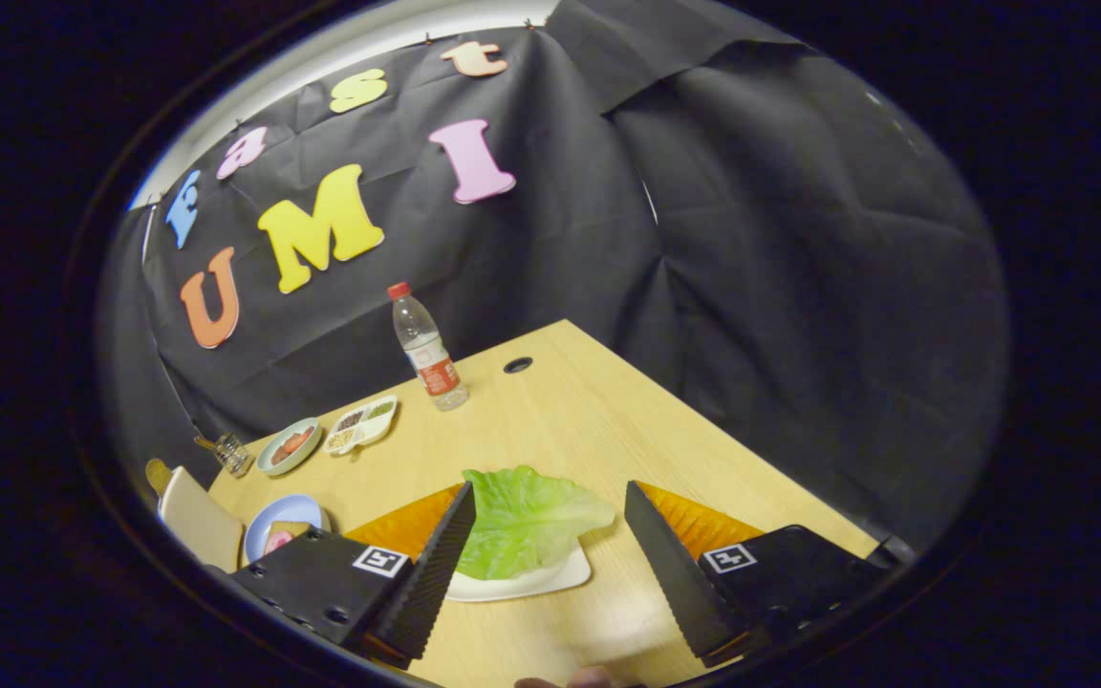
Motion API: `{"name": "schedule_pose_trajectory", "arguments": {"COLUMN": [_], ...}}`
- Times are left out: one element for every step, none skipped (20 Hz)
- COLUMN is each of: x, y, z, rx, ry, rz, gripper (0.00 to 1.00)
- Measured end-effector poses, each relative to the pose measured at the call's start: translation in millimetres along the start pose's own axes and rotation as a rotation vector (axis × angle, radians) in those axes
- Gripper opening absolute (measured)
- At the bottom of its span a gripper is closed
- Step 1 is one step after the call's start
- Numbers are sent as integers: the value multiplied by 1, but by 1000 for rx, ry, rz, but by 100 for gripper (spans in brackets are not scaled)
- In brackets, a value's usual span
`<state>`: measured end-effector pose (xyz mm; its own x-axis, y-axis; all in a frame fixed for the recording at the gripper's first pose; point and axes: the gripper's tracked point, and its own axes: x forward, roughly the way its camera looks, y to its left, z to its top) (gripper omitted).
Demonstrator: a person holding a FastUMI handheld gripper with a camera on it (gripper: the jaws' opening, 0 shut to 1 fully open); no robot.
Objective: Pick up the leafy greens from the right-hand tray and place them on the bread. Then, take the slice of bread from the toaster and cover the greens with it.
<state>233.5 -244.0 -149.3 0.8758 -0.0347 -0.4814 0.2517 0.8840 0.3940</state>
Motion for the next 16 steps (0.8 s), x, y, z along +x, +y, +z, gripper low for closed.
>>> {"name": "schedule_pose_trajectory", "arguments": {"x": [8,15,21,27,32,37,38,42,44,44,48,51,47,47,52,52], "y": [-3,-6,-9,-11,-13,-15,-18,-21,-18,-17,-18,-20,-27,-29,-27,-31], "z": [-7,-10,-13,-13,-14,-13,-17,-16,-18,-16,-13,-14,-15,-16,-18,-17], "rx": [31,60,78,89,100,113,135,163,186,193,193,188,187,200,220,226], "ry": [33,53,74,83,96,108,126,138,152,149,150,151,161,166,183,178], "rz": [-1,0,2,1,2,7,13,11,26,35,37,36,2,12,29,25], "gripper": [96,96,96,96,96,96,96,87,78,78,78,67,57,46,35,35]}}
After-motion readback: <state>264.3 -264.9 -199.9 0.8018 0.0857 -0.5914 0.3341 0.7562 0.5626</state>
